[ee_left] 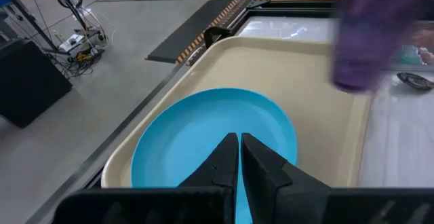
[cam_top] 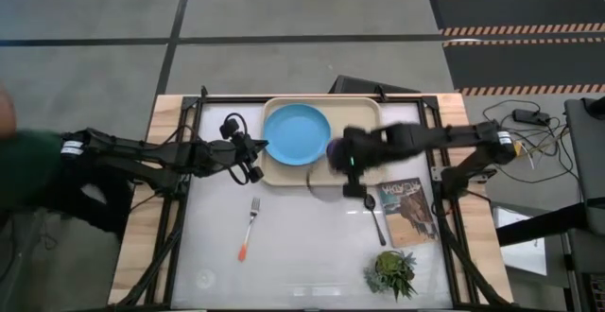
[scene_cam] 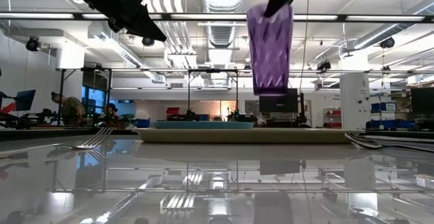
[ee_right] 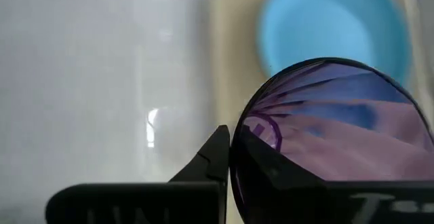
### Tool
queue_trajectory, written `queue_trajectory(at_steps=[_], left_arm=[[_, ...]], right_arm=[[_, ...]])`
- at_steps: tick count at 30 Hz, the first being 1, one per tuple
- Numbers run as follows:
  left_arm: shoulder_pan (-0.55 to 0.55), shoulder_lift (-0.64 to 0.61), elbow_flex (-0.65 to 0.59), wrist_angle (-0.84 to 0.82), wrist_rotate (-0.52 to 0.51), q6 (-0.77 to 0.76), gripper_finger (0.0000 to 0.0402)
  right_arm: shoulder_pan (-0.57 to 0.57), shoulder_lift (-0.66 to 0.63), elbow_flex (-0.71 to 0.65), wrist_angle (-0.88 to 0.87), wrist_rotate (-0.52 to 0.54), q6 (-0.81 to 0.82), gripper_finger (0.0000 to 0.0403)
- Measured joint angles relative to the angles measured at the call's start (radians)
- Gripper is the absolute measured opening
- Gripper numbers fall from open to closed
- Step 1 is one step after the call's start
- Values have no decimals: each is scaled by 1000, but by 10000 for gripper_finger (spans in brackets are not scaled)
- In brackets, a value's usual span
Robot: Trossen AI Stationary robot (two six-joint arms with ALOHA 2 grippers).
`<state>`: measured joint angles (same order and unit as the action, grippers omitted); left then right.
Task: Pick and place plate/cup/fork/spoon on tray
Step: Put the purple cup on the top right of the tray
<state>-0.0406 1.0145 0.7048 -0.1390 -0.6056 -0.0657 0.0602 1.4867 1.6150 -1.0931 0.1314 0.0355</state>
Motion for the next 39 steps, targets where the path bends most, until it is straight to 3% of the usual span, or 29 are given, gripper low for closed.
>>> queue_trajectory(at_steps=[6,12,17,25,39], left_arm=[[0,0,0,0,0,2,1],[0,0,0,0,0,3,1],[0,0,0,0,0,4,1],[0,0,0,0,0,4,1],[0,0,0,0,0,4,1]], right_arm=[[-254,-1,-1,9,-13,-144,9],[-491,0,-55,139,-193,-237,9],[-620,1,-130,245,-238,-263,9],[-707,2,-254,356,-242,-276,9],[-709,9,-319,449,-235,-298,9]])
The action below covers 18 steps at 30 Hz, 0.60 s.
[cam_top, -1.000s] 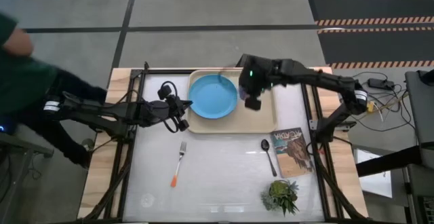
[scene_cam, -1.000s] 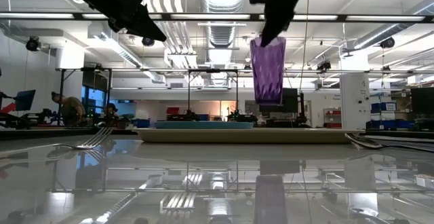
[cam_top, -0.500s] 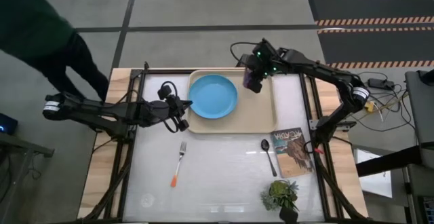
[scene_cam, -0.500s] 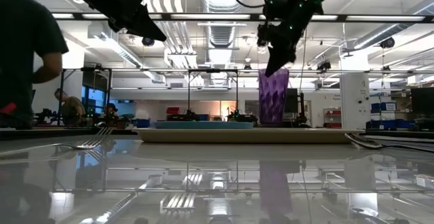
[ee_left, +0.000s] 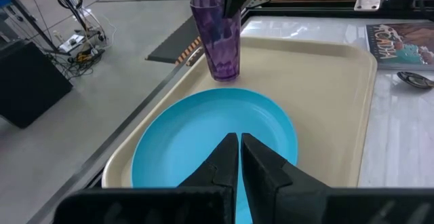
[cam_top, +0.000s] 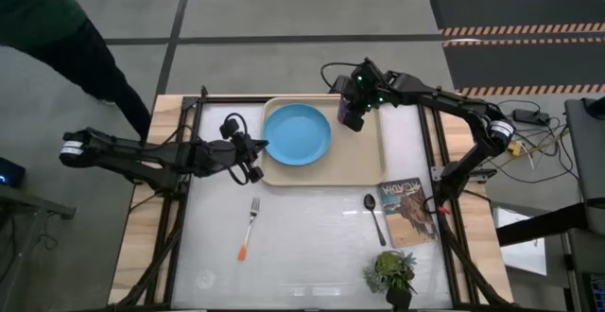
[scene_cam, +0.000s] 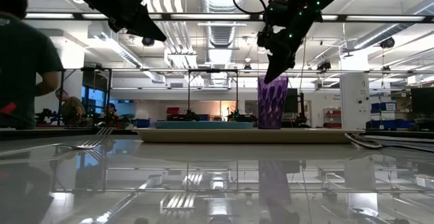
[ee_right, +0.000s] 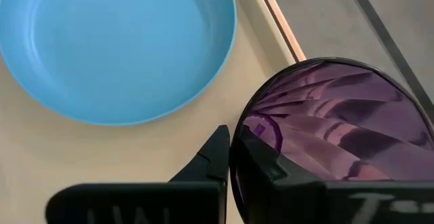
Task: Pick and place plate/cup/fork/spoon on tray
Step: Put the purple cup on the top right of the tray
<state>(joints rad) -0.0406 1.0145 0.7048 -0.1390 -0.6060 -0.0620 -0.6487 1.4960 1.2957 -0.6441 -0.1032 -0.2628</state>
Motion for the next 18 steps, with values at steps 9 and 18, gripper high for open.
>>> queue_trajectory(at_steps=[9,18], left_arm=[[0,0,0,0,0,0,1],[0,0,0,0,0,0,1]], right_arm=[[0,0,0,0,55,-44,9],[0,0,-9,-1,52,-48,9]])
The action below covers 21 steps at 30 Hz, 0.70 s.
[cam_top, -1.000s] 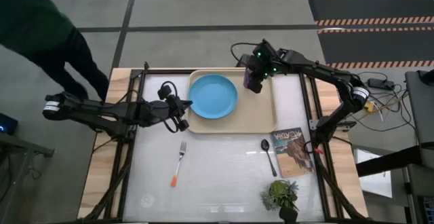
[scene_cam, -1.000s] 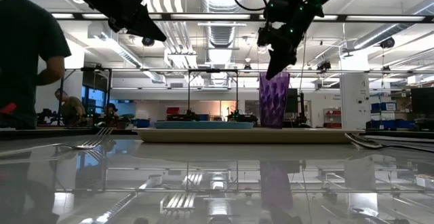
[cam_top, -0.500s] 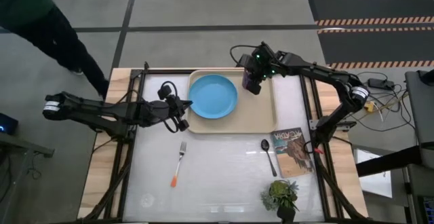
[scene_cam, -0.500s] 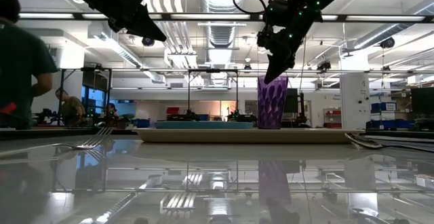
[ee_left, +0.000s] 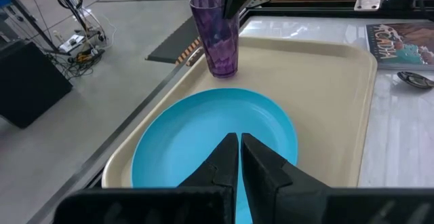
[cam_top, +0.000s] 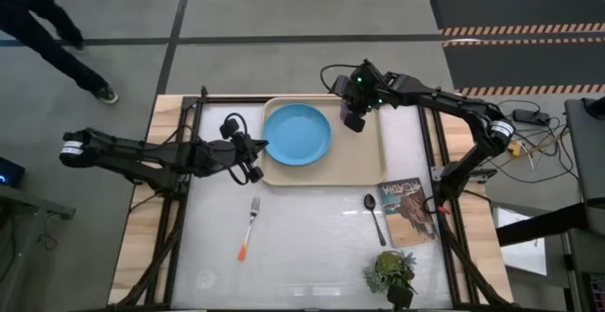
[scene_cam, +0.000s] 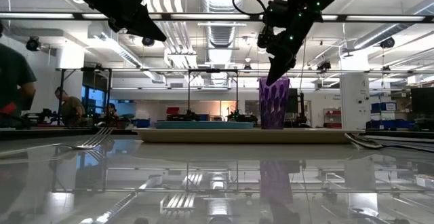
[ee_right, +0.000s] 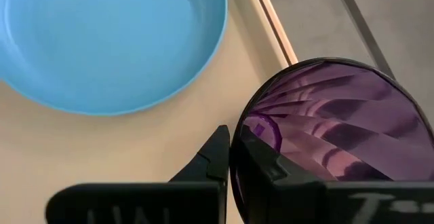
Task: Pick and place plate/cup/fork/spoon on tray
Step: Put the purple cup on the top right of the tray
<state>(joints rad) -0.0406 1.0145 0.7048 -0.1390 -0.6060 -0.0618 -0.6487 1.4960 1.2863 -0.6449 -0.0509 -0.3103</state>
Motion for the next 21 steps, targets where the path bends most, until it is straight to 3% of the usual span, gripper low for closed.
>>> queue_trajectory(at_steps=[5,14,21], left_arm=[[0,0,0,0,0,0,1],[0,0,0,0,0,0,1],[0,0,0,0,0,12,1]], right_arm=[[0,0,-5,13,2,3,19],[0,0,0,46,1,21,95],[0,-3,64,-2,0,54,130]])
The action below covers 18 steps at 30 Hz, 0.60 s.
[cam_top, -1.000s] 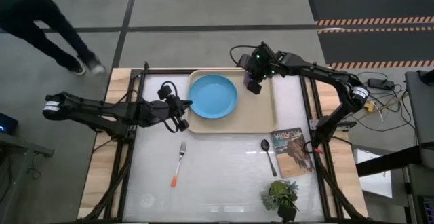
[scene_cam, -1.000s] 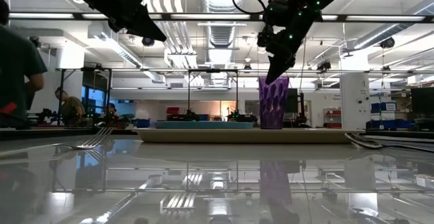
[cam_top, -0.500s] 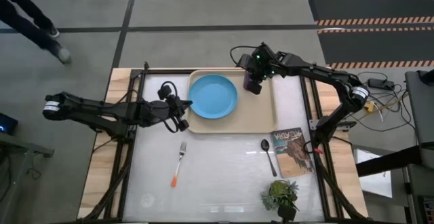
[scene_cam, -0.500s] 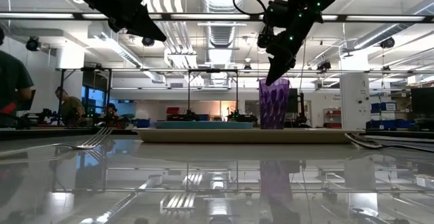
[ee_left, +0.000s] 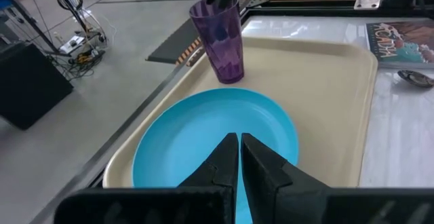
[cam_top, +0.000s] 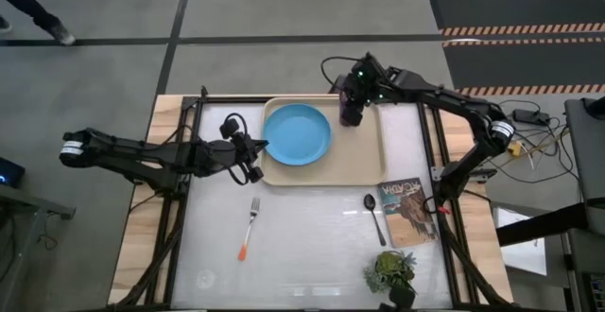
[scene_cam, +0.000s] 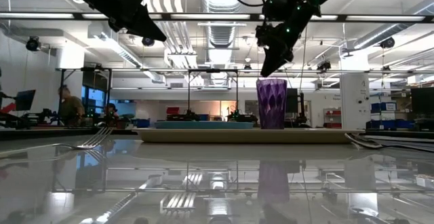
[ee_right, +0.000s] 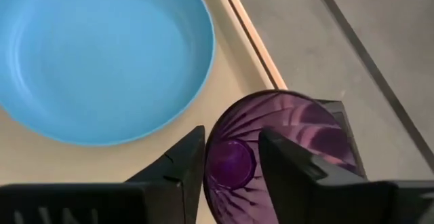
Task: Pick and place plate/cup/fork/spoon on tray
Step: Put the purple cup on the top right of the tray, then put the black spoon on the right of the tray
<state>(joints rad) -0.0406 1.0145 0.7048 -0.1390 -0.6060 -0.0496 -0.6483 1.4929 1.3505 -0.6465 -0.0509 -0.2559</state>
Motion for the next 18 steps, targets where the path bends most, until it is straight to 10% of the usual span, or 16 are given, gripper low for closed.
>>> queue_trajectory(at_steps=[18], left_arm=[[0,0,0,1,0,5,1]], right_arm=[[197,-63,169,-217,-242,425,123]])
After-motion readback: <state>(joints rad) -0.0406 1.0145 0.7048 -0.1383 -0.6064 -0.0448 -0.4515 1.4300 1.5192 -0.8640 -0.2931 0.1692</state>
